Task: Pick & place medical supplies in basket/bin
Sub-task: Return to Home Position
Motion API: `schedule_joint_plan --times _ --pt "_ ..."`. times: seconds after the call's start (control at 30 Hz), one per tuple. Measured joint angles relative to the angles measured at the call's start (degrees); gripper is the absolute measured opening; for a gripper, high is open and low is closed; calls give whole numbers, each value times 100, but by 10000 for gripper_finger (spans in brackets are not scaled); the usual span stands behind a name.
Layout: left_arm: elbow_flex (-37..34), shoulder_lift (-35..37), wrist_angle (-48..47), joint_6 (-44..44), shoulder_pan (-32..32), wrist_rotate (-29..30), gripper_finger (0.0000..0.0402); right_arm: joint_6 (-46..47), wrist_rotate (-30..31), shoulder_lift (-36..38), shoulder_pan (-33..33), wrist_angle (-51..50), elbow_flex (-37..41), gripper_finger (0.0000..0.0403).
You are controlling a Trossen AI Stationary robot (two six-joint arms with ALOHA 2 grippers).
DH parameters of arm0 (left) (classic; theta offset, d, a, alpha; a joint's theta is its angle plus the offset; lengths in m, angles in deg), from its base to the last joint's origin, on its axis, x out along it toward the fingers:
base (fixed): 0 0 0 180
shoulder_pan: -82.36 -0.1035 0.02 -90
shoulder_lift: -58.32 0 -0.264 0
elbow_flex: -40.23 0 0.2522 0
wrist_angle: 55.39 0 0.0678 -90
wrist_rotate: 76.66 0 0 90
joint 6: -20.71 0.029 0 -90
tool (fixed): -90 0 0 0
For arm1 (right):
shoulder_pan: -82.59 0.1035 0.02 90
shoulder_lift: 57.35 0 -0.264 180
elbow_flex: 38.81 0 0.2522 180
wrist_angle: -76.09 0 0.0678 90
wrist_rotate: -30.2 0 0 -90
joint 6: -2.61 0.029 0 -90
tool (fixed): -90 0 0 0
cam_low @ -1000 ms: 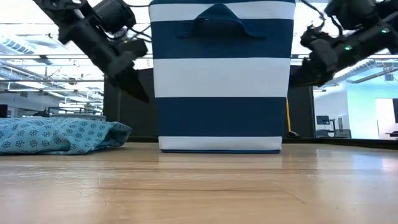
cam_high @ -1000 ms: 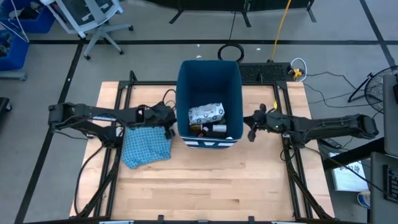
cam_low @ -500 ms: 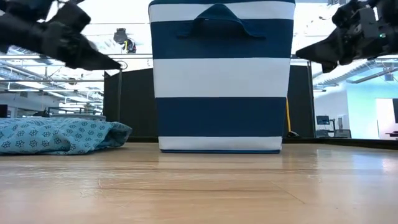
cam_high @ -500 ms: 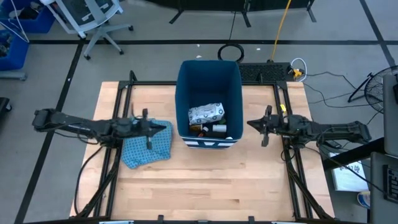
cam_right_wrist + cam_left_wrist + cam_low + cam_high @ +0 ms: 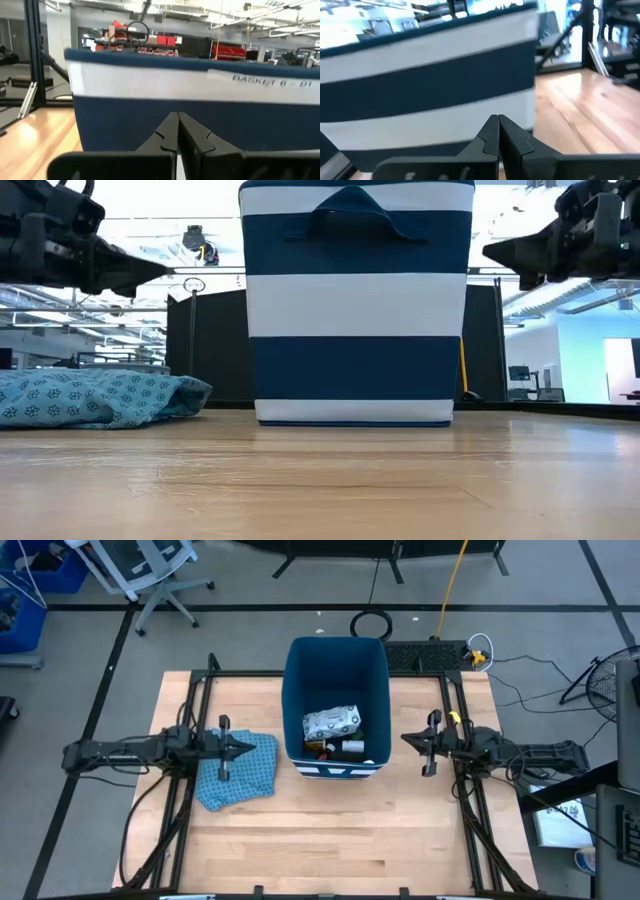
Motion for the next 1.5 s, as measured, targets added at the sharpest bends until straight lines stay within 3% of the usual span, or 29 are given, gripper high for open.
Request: schedule_joint_plan --times 0.2,0.33,0.6,0.87,1.1,1.5 --pt "-2 808 -1038 144 55 -48 1 80 11 463 0 -606 2 0" --pt "0 1208 -1136 341 60 -179 0 119 2 745 0 -847 6 0" --pt "2 1182 -1121 627 186 -444 0 228 4 830 0 -1113 13 0" --pt "2 1172 -1131 320 199 -373 0 379 3 830 0 -1059 18 0" --pt "4 1152 -1213 -356 201 208 0 400 6 825 0 -1018 20 0" --pt "9 305 -1220 -604 201 353 0 313 194 824 -2 -655 259 0"
